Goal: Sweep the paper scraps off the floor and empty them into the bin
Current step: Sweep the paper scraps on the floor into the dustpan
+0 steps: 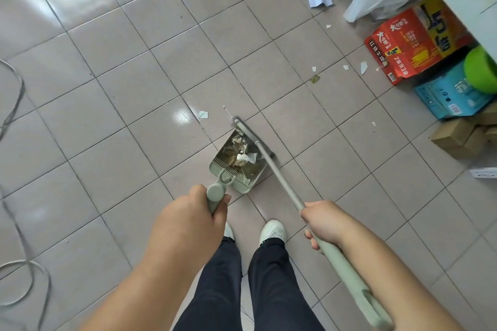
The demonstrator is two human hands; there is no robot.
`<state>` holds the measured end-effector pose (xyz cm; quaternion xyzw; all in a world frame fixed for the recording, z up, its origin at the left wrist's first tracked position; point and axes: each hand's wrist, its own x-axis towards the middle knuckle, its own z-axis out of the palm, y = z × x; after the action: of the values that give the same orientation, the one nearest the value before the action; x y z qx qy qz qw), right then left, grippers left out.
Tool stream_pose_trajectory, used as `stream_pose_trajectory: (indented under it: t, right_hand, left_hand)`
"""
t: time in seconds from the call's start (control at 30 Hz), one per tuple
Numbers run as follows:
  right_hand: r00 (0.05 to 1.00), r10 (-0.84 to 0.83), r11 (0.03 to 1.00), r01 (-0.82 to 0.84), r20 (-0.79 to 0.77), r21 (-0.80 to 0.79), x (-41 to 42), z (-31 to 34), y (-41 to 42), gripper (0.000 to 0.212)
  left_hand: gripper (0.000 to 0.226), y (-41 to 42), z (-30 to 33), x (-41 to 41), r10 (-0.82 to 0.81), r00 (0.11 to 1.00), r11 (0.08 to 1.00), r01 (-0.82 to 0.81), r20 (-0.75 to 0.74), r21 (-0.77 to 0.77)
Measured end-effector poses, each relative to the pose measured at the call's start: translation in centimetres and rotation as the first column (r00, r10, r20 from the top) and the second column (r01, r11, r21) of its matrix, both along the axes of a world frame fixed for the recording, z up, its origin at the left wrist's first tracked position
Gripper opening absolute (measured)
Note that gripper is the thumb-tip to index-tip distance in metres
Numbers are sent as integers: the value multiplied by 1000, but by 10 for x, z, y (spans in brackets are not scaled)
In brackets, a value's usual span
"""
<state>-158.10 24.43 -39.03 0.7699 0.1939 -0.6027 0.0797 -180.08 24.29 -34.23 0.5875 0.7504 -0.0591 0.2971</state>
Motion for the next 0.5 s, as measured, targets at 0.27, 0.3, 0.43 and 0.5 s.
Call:
stream_pose_trajectory:
  t: [0.27, 0.3, 0.43, 0.5]
  right_hand:
    - [998, 68, 997, -69, 6, 36, 5, 38, 11, 16]
    - [997, 79, 995, -80, 11, 60, 5, 37, 16, 16]
    - [985, 163, 973, -170, 57, 154, -9, 21, 46, 21]
    - [973, 213, 959, -226, 88, 172, -22, 5, 63, 21]
  left_hand:
    - [38, -11, 1, -12, 95, 995, 995, -95, 33, 12]
    - [38, -13, 2, -15, 119, 992, 993, -119, 38, 11]
    - [38, -22, 7, -31, 195, 980, 981, -195, 31, 11]
    - [37, -26, 8, -38, 221, 975, 975, -221, 16, 9]
